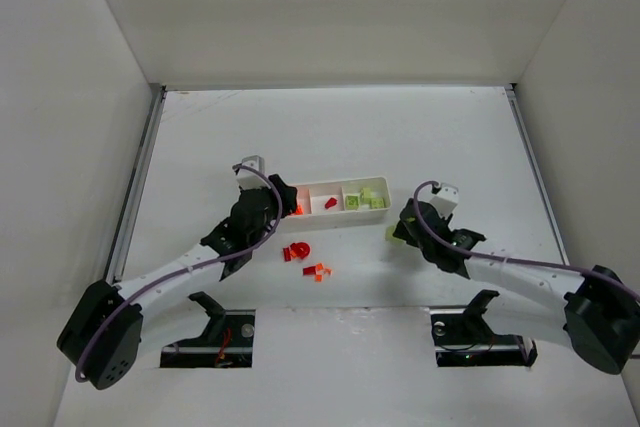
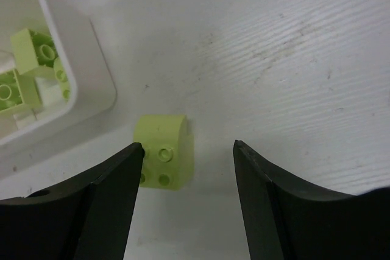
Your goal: Sort the legos into containers by color
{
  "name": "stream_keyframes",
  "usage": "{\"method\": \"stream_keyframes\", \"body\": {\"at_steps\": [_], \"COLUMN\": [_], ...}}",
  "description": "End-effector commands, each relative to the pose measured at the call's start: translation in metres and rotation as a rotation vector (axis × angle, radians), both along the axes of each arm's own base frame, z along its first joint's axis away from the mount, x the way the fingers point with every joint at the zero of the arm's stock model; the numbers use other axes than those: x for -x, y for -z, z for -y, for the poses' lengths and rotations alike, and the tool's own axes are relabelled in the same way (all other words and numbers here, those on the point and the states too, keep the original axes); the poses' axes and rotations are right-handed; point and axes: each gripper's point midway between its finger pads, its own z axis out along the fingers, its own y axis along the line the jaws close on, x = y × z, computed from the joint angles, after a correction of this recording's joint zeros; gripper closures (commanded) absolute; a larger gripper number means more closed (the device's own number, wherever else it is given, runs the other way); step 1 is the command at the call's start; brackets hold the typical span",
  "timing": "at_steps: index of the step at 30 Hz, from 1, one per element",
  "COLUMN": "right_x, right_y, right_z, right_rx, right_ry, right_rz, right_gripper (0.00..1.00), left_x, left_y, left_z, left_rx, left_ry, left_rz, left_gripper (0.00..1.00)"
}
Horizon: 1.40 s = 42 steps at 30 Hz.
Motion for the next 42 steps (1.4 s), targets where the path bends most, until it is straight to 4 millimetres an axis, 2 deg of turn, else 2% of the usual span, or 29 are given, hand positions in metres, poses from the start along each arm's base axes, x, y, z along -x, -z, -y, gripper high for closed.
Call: {"method": "stream_keyframes", "body": {"at_steps": [1,8,15,22,29,37,39,42], "right_x": [-0.002,-0.002,0.003,0.008,-0.001,-0.009,-0.01,-0.012], "right_y": [-0.015,-0.011,-0.03,-0.018,-0.011,-0.006,-0.005,-0.002], "right_z": [-0.026,-0.035,-0.046,-0.061,-0.049,-0.049,-0.054,-0.059], "right_rx": [-0.025,0.011,0.013,0.109,0.204,0.235,0.232,0.217], "right_ry": [-0.061,-0.078,-0.109,-0.206,-0.208,-0.226,-0.244,-0.246], "right_rz": [0.009,-0.02,0.052,0.02,0.002,-0.011,-0.014,-0.017], "right_gripper": [0.34,0.36,0.36,0.36,0.36,0.37,0.38,0.5], "left_x": [0.002,0.01,0.012,0.012,0.012,0.011,0.011,0.011], "left_y": [-0.01,-0.012,-0.012,-0.009,-0.009,-0.003,-0.003,-0.003], "left_z": [0.001,0.005,0.016,0.017,0.019,0.021,0.023,0.024], "left_rx": [0.011,0.021,0.026,0.027,0.02,0.01,0.011,0.012], "left_ry": [0.01,0.04,0.074,0.076,0.077,0.082,0.088,0.09], "left_rz": [0.057,0.073,0.074,0.068,0.069,0.057,0.056,0.057], "left_gripper": [0.55,0.54,0.54,0.54,0.54,0.56,0.56,0.56]}}
